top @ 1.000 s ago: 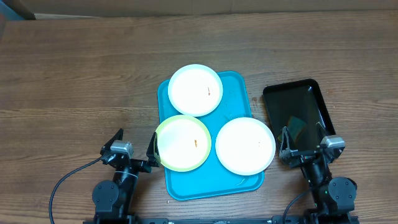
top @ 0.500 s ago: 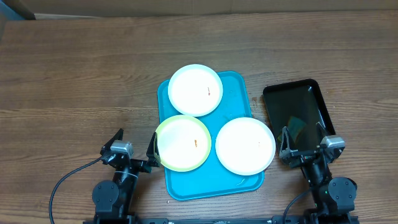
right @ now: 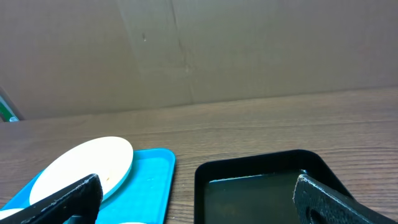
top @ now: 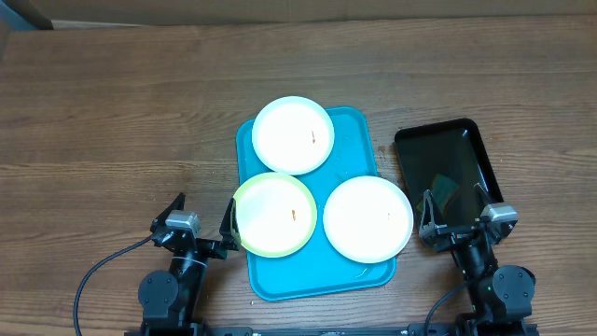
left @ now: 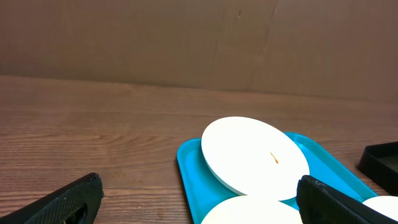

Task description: Clean dirty plates on tray and stack at the side

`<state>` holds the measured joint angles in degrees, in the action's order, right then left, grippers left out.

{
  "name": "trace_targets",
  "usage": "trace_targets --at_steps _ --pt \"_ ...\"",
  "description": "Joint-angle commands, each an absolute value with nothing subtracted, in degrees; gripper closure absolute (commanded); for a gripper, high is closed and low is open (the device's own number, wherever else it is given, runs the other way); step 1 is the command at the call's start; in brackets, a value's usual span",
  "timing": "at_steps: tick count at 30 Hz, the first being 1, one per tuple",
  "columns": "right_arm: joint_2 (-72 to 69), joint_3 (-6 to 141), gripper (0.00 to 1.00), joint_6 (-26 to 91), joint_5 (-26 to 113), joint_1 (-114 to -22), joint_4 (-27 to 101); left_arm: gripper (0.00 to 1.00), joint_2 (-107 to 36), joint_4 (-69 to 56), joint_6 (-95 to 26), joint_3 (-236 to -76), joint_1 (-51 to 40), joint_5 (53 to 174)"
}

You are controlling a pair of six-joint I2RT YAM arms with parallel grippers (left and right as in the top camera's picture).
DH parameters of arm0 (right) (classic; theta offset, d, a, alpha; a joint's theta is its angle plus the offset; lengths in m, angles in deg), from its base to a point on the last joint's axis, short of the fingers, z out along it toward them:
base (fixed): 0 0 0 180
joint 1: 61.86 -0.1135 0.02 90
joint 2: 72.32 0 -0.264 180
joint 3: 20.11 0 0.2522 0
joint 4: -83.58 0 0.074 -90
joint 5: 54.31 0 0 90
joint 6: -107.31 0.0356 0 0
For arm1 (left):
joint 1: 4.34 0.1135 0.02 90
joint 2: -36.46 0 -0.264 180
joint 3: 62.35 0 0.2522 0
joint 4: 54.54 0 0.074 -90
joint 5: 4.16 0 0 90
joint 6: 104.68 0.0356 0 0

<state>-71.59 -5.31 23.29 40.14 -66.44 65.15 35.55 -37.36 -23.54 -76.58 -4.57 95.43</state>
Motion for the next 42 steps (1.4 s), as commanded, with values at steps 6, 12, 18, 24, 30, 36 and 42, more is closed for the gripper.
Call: trace_targets --at_steps 6,12,18,24,30,36,42 --pt "-71.9 -5.9 0.00 23.2 39.8 -66.4 65.4 0.00 36.1 -37.2 -23.9 -76.4 -4.4 95.3" --pt "-71.9 -5.9 0.00 23.2 39.8 -66.4 65.4 0.00 36.1 -37.2 -23.9 -76.4 -4.4 95.3" --pt "-71.9 -5.9 0.00 23.2 39.8 -66.4 65.4 0.00 36.1 -37.2 -23.9 -76.4 -4.4 95.3" --pt "-71.9 -5.9 0.00 23.2 39.8 -66.4 65.4 0.00 36.1 -37.2 -23.9 -76.4 -4.4 95.3" --pt "-71.9 -5.9 0.00 23.2 39.8 -66.4 65.4 0.00 36.1 -37.2 -23.9 -76.4 -4.4 95.3" --pt "-71.9 -5.9 0.00 23.2 39.8 -66.4 65.4 0.00 36.1 -37.2 -23.9 -76.4 -4.4 95.3" --pt "-71.9 -5.9 0.00 23.3 39.9 -66.4 65.5 0.00 36.1 -37.7 -25.7 -76.4 -4.4 99.1"
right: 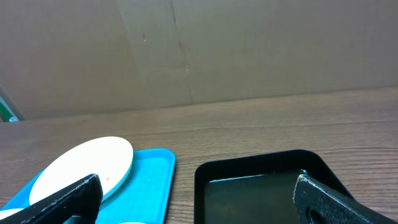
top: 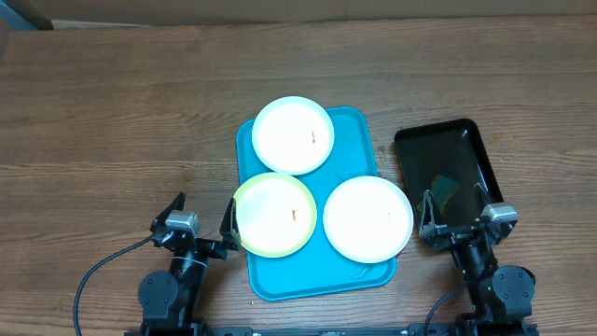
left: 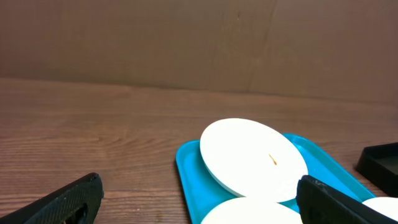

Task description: Clean dirty plates on tray and stack at the side

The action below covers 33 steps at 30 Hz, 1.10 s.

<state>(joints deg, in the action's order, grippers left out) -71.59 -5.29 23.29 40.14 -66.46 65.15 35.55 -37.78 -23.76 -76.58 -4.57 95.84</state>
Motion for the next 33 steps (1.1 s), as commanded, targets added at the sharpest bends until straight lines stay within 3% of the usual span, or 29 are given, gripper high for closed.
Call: trace_targets --at_steps 1,8,16,21,28,33 --pt "-71.9 -5.9 0.00 23.3 40.4 -66.4 65.4 0.00 36.1 -37.9 -26.9 -76.4 -4.4 101.0" --pt "-71.9 -5.9 0.00 36.1 54.7 -66.4 67.6 0.00 36.1 -38.5 -33.1 -76.4 -4.4 112.7" --pt "-71.7 0.9 0.00 37.0 61.7 -66.4 62.7 0.00 35.9 -50.4 -40.3 -81.9 -4.4 115.3" --pt "-65.7 16.4 0.00 35.4 61.7 -66.4 46.5 0.00 28.5 -38.1 -38.2 -96.9 -4.4 116.5" --pt "-42.4 45.0 0.00 27.2 52.7 -66.4 15.8 0.00 7.2 -14.0 -36.4 -121.1 -4.4 123.3" --pt "-29.1 57.4 0.00 27.7 54.2 -66.4 9.3 0.00 -5.0 -4.4 -36.5 -132.9 -4.4 134.8"
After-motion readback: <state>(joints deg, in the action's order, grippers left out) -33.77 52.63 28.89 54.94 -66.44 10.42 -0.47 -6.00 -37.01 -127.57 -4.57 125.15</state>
